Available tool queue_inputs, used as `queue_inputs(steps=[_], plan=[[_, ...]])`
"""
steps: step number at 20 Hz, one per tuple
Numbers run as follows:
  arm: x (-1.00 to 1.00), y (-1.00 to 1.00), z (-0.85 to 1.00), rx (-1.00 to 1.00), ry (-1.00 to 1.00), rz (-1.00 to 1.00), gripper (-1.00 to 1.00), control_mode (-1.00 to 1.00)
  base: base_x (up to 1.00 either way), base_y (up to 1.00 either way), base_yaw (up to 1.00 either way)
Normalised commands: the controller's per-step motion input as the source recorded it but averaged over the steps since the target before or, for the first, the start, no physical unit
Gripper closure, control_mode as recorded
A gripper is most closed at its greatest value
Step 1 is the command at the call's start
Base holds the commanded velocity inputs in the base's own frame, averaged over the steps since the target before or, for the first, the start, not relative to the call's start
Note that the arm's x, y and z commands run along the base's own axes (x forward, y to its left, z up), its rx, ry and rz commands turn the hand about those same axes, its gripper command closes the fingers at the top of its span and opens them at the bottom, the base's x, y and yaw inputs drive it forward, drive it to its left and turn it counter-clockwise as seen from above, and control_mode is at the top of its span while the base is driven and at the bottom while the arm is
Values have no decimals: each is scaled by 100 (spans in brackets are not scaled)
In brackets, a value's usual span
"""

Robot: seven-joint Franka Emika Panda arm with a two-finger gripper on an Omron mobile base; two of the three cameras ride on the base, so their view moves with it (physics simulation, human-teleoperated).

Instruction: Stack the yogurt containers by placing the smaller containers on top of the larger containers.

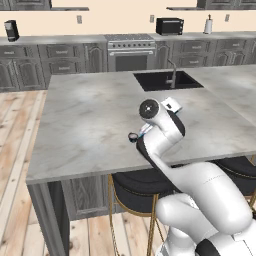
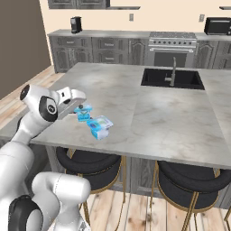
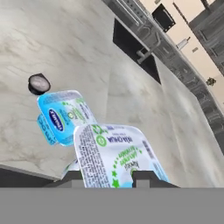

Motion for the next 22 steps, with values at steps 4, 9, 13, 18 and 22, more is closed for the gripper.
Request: queue_inputs(steps=[4,9,13,18,22], plan=[[0,0,-18,5,-17,0,100,-100,0,0,0],[0,-2,-21,7,-16,0,100,-100,0,0,0],[0,-12,-11,4,-4,0,100,-100,0,0,0],[1,-14,-7,1,0,0,100,-100,0,0,0],[14,-2,-1,0,0,0,100,-100,0,0,0]])
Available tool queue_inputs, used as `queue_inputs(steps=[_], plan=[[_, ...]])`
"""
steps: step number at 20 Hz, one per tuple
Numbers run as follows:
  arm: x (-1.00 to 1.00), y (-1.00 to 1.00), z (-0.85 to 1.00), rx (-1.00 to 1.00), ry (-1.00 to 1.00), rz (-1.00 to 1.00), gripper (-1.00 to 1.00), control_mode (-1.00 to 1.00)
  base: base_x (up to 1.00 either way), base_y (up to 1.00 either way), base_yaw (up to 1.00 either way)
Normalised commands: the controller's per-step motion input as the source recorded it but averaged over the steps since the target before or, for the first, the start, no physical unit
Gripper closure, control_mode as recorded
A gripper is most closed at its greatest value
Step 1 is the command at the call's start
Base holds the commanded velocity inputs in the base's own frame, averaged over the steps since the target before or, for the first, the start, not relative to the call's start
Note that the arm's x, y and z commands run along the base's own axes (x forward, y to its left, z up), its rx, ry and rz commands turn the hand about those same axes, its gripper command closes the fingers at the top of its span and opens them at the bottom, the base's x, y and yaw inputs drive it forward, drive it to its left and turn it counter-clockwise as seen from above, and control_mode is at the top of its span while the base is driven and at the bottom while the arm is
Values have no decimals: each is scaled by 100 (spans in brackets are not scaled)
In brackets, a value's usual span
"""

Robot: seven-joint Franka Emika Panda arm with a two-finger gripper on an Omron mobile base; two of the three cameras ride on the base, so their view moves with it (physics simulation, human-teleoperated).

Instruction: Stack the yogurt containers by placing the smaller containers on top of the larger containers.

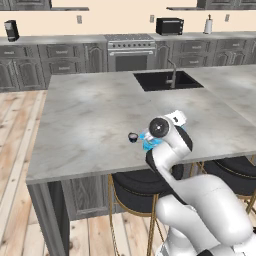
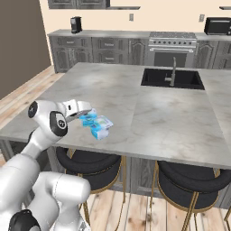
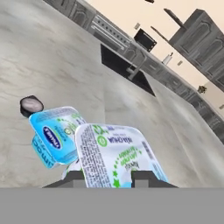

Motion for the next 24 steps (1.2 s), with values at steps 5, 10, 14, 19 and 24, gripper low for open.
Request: queue_inputs(steps=[5,10,14,19,24], plan=[[14,0,-10,0,0,0,100,-100,0,0,0],[17,0,-19,0,0,0,100,-100,0,0,0],[26,0,-18,0,0,0,100,-100,0,0,0],[32,0,-16,0,0,0,100,-100,0,0,0],[30,0,-16,0,2,0,100,-100,0,0,0]])
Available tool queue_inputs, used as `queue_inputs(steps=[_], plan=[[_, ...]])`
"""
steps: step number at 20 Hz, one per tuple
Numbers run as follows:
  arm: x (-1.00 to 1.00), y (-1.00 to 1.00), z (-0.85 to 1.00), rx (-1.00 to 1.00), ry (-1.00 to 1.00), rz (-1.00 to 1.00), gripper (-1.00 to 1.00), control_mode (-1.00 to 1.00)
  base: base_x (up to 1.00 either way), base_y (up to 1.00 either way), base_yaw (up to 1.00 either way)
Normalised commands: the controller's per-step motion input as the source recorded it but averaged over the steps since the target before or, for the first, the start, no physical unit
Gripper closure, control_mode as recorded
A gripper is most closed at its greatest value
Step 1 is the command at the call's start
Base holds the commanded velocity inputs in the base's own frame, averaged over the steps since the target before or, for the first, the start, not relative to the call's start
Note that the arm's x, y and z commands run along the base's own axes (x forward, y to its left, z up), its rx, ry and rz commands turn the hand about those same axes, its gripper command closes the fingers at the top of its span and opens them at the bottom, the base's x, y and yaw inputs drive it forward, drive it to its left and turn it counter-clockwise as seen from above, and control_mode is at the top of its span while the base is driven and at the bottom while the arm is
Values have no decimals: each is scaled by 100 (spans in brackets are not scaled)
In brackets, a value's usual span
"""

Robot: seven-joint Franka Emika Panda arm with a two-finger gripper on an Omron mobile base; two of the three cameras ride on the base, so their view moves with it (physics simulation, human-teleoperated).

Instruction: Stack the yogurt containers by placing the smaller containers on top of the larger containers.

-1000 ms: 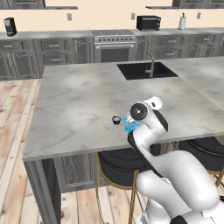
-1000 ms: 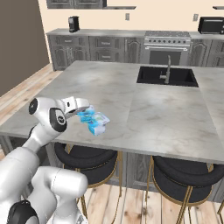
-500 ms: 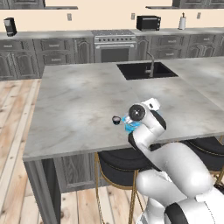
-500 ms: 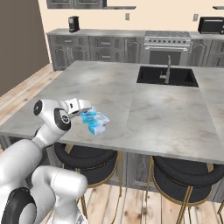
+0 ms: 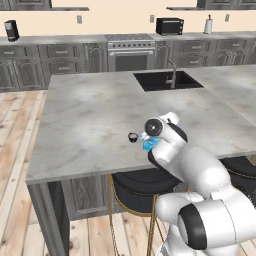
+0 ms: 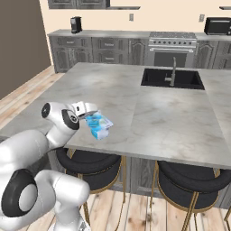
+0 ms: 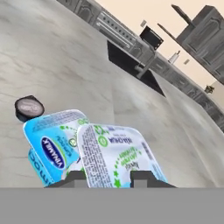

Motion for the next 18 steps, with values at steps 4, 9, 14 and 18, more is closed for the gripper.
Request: queue_inputs(steps=[4,9,14,18], plan=[[28,0,-15,0,5,0,100,-100,0,0,0],[26,0,-15,0,8,0,100,-100,0,0,0],[28,0,-14,0,6,0,100,-100,0,0,0],[24,0,-15,0,4,0,100,-100,0,0,0]])
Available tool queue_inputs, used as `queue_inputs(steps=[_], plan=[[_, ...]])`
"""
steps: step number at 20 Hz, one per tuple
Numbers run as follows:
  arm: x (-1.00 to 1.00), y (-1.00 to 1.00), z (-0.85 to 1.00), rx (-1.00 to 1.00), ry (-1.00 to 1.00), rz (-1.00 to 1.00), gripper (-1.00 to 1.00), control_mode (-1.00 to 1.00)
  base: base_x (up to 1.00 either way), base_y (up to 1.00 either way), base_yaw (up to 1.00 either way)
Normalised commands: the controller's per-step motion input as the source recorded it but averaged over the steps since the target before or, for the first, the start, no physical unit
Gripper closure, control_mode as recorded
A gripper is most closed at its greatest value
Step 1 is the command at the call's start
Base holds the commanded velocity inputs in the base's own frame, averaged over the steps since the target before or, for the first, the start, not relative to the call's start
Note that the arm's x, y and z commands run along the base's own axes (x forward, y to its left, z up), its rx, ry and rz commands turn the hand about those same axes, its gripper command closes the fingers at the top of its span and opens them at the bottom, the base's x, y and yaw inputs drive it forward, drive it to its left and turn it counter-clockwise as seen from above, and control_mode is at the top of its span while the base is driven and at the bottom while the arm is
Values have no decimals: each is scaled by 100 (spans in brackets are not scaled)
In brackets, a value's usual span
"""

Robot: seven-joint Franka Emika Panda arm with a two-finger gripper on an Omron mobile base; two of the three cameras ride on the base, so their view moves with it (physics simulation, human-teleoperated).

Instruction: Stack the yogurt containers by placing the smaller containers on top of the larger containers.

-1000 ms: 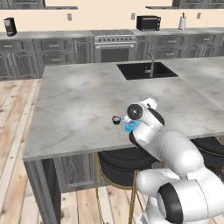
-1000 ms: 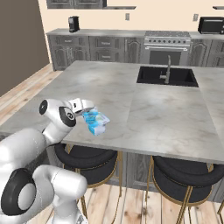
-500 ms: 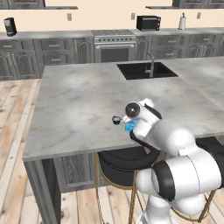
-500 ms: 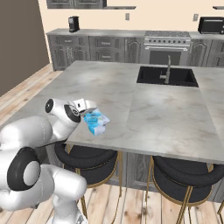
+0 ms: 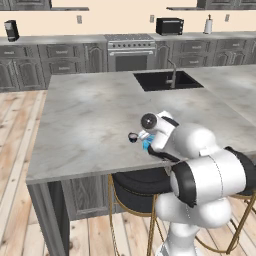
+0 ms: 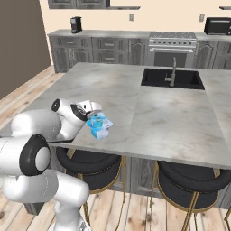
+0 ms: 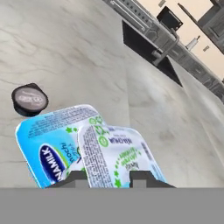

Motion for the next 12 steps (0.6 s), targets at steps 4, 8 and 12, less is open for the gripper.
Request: queue_inputs(steps=[4,8,12], plan=[[22,0,-16,0,2,0,100,-100,0,0,0],[19,0,-19,0,0,0,100,-100,0,0,0],[21,0,-20,0,0,0,100,-100,0,0,0]])
